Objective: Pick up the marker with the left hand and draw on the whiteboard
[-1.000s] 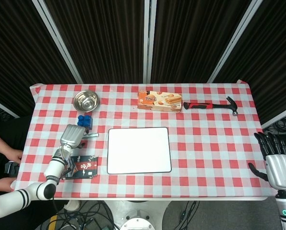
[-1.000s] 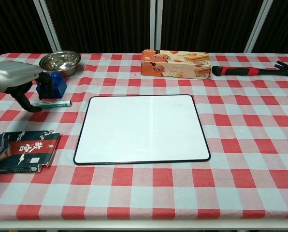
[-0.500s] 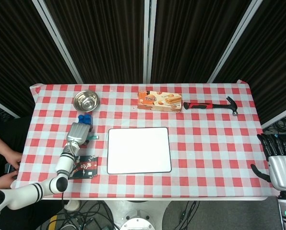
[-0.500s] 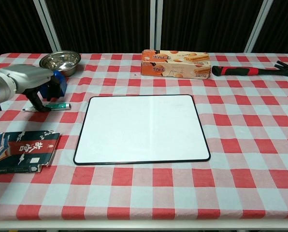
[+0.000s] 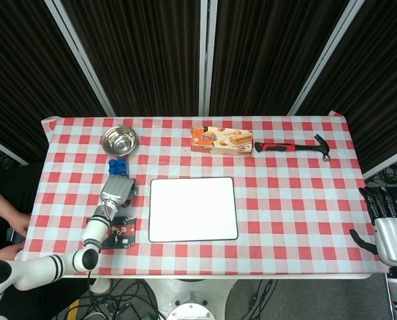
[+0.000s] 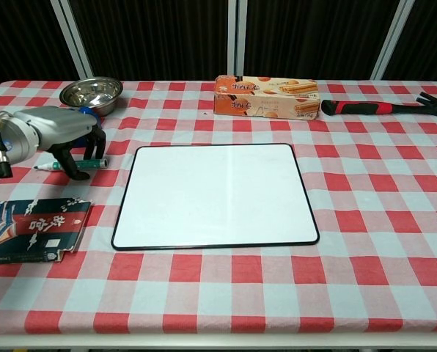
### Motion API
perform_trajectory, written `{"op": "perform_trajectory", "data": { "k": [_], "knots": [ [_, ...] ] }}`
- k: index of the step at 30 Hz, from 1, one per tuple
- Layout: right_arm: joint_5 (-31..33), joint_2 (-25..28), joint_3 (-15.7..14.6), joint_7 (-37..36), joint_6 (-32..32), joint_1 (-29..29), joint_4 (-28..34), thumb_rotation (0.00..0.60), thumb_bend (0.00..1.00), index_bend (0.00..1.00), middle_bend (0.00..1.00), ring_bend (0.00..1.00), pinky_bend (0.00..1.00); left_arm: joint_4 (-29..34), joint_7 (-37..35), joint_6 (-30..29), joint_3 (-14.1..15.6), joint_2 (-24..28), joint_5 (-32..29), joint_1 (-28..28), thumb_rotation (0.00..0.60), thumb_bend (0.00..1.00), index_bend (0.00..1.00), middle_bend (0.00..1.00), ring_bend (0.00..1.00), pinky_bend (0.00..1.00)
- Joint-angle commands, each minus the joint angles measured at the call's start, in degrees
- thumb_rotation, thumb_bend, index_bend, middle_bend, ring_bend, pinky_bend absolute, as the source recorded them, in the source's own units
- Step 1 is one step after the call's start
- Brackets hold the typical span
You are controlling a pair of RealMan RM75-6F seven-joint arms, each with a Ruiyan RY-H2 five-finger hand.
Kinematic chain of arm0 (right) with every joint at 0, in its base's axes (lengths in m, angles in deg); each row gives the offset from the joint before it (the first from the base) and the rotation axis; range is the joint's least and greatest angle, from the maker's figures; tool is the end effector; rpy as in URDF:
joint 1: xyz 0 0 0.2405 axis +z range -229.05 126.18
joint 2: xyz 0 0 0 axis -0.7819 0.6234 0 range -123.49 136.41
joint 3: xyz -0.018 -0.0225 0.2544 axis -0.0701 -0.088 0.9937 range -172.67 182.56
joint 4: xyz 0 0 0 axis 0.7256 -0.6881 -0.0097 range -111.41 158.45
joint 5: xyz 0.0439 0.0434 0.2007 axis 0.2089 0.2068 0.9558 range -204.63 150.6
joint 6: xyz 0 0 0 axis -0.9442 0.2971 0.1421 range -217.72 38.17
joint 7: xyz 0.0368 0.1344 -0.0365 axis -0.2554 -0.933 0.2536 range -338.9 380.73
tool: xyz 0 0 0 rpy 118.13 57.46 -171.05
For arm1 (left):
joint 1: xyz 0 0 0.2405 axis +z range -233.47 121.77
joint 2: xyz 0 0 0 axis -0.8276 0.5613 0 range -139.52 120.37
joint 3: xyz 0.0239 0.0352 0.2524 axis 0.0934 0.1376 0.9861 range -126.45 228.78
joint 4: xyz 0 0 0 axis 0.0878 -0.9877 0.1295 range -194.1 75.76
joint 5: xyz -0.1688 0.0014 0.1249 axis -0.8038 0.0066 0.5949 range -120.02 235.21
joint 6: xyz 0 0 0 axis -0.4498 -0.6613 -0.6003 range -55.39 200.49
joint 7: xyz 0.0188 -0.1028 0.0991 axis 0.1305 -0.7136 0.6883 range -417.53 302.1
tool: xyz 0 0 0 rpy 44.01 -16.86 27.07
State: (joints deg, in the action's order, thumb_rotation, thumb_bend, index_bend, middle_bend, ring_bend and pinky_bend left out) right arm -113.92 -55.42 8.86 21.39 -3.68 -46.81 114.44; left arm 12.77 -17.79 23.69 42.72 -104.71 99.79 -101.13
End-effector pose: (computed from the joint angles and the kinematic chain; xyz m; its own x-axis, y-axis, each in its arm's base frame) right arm -0.3145 -0.1841 0.1783 0.4597 0.0370 0.8873 -0.8874 -0.0189 0.4605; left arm -0.2045 0.3641 -0.0480 0.6398 0.3878 0.6635 0.7634 -0.2213 -0.6068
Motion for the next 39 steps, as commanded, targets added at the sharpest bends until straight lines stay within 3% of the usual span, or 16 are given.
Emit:
{"op": "perform_trajectory", "data": {
  "k": [1, 29, 33, 39],
  "knots": [
    [0.03, -0.06, -0.05, -0.07, -0.11, 0.0, -0.06, 0.6, 0.14, 0.0, 0.08, 0.0, 0.0, 0.26, 0.25, -0.32, 0.37, 0.06, -0.13, -0.22, 0.6, 0.26, 0.46, 0.48, 0.77, 1.0],
    [-0.01, 0.37, -0.21, -0.23, 0.12, -0.56, 0.4, 0.6, 0.14, 0.0, 0.08, 0.0, 0.0, -0.71, -2.04, -1.07, 2.36, 0.21, 0.21, -0.47, 0.6, 0.33, 0.55, 0.56, 0.77, 1.0],
    [-0.06, 0.54, -0.15, -0.03, 0.5, -0.74, 0.67, 0.6, 0.14, 0.0, 0.08, 0.0, 0.0, 2.23, -7.72, -2.72, 1.01, 2.3, 4.59, 0.8, 0.6, 0.34, 0.56, 0.57, 0.77, 1.0],
    [-0.37, 0.48, -0.21, 0.35, 0.45, -0.67, 1.08, 0.6, 0.14, 0.0, 0.08, 0.0, 0.0, 8.15, -27.22, -6.08, -1.79, 5.87, 19.0, 4.07, 0.6, 0.35, 0.56, 0.58, 0.76, 1.0]
  ]
}}
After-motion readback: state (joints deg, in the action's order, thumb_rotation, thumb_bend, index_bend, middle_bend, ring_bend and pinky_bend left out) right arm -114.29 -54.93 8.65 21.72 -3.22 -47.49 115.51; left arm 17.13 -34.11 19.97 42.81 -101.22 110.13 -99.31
